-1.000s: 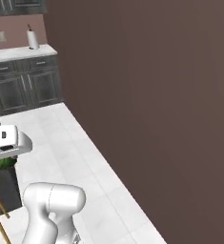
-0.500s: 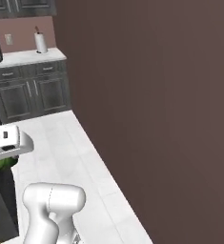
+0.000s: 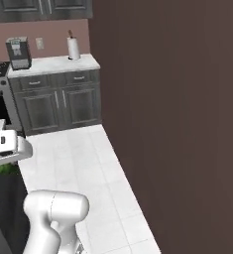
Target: Pick avocado from the fridge and place it on the plate on the counter.
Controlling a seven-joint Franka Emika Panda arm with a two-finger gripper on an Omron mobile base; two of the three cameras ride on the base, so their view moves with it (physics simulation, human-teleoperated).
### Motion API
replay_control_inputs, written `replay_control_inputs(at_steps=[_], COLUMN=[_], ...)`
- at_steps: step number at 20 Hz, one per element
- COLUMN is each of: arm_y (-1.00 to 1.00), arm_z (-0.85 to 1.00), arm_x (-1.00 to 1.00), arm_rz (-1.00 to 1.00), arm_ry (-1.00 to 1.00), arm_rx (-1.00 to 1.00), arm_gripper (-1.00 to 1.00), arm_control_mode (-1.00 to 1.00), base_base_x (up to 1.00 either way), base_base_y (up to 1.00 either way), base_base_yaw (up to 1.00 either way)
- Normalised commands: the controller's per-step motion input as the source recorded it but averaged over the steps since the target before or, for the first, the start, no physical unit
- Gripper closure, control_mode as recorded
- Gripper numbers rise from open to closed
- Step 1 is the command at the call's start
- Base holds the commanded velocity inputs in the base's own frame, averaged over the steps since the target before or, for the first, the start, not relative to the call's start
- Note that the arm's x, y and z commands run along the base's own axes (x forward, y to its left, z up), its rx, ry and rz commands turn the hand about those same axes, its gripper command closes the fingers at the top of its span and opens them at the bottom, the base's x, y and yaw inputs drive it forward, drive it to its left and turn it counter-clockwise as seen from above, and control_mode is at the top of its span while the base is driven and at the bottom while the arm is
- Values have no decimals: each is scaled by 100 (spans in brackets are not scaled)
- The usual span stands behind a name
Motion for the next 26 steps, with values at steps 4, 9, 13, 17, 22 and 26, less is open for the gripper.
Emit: replay_control_inputs(at_steps=[4, 9, 13, 17, 22, 26], arm_y=[0, 0, 0, 0, 0, 0], arm_z=[0, 0, 0, 0, 0, 0], arm_x=[0, 0, 0, 0, 0, 0], arm_rz=[0, 0, 0, 0, 0, 0], arm_ry=[0, 0, 0, 0, 0, 0], arm_rx=[0, 0, 0, 0, 0, 0], arm_gripper=[100, 100, 100, 100, 100, 100], arm_control_mode=[100, 100, 100, 100, 100, 100], base_base_x=[100, 100, 100, 100, 100, 100], base_base_y=[-100, -24, 6, 5, 0, -1], base_base_yaw=[9, 28, 38, 45, 52, 58])
